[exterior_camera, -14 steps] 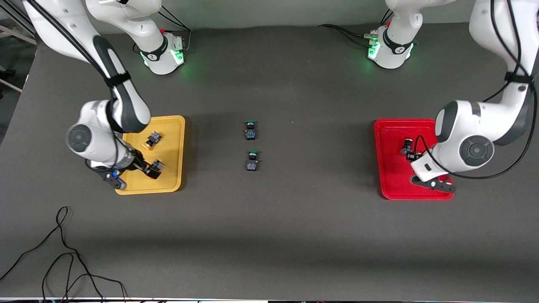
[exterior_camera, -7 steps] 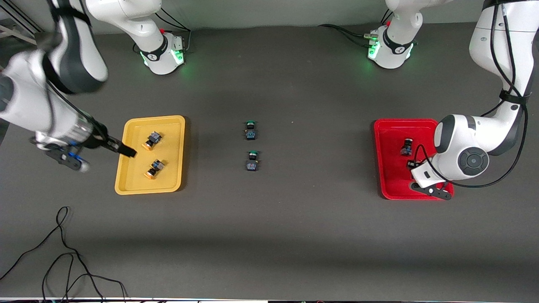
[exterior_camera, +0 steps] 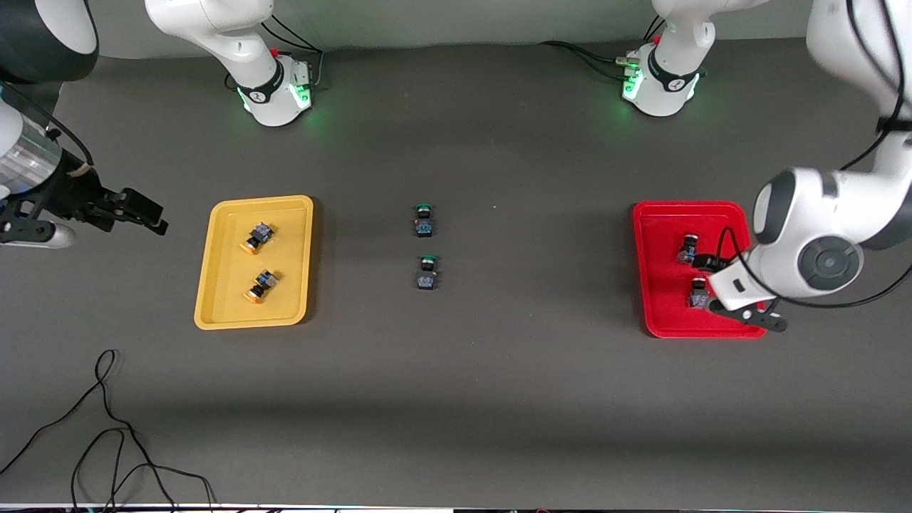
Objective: Place red and yellow buttons in trays
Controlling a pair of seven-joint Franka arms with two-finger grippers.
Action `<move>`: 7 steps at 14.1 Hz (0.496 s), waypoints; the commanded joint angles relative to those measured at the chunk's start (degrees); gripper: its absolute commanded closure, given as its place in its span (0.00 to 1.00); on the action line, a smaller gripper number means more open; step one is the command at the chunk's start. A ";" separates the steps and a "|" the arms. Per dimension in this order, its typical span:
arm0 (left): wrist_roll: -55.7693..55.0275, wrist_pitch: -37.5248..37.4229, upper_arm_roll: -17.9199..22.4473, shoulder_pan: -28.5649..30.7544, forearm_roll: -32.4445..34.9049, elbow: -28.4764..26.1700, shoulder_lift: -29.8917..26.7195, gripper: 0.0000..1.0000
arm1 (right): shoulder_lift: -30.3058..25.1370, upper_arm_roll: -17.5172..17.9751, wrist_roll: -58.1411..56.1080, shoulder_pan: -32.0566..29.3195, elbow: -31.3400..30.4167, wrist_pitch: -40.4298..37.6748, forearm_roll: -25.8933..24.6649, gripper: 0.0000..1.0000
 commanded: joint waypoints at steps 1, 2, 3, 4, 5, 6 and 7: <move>-7.01 -8.67 0.14 -4.11 -3.22 3.77 -6.69 0.00 | -1.03 -0.03 -1.52 0.16 0.21 -0.93 -3.30 0.00; -7.38 -9.39 0.14 -4.29 -5.50 3.77 -9.50 0.00 | -1.55 -0.03 -1.52 0.07 0.12 -1.01 -3.40 0.00; -7.73 -9.83 0.14 -4.29 -7.79 3.77 -11.79 0.00 | -1.91 -0.12 -1.61 0.07 0.12 -1.28 -3.40 0.00; -7.91 -9.83 0.31 -4.11 -8.77 3.43 -13.82 0.00 | -2.08 -0.12 -2.66 0.07 0.47 -2.32 -3.31 0.00; -8.00 -9.83 0.40 -3.59 -8.95 3.25 -15.23 0.00 | -2.17 -0.12 -4.58 0.16 0.65 -2.77 -3.40 0.00; -8.00 -9.75 0.66 -3.50 -8.95 2.64 -16.46 0.00 | -2.43 -0.12 -6.34 0.16 0.56 -2.86 -3.40 0.00; -8.00 -9.66 1.27 -3.06 -8.95 2.11 -17.26 0.00 | -2.44 -0.29 -6.44 0.16 0.56 -3.03 -3.23 0.00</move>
